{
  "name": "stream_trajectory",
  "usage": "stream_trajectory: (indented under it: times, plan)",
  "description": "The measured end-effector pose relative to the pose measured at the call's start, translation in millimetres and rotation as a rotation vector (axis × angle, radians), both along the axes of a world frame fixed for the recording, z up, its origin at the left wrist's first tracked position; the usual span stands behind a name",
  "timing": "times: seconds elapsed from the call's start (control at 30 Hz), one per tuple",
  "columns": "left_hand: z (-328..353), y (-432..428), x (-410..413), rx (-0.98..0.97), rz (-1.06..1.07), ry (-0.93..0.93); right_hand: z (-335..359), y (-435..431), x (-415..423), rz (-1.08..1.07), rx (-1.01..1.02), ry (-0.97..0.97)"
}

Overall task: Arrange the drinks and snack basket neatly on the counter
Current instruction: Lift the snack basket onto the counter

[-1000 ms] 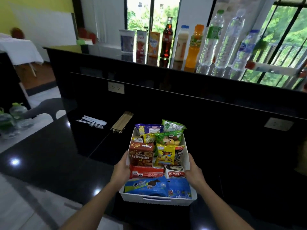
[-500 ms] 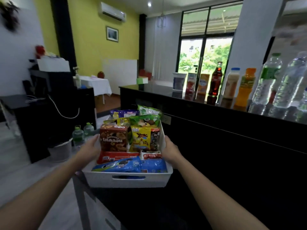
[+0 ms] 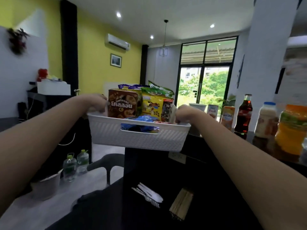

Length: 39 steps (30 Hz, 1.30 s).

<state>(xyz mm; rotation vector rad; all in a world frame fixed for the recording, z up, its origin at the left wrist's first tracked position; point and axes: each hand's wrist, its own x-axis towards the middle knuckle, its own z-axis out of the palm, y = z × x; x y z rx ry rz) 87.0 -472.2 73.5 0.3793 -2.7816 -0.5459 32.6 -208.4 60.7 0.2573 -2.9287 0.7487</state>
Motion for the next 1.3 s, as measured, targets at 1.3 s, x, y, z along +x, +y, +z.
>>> stream_trajectory:
  times: [1.3]
  plan:
    - [-122.5, 4.7, -287.3, -0.272, -0.411, 0.736, -48.3, -18.9, -184.3, 0.175, 0.1, 0.555]
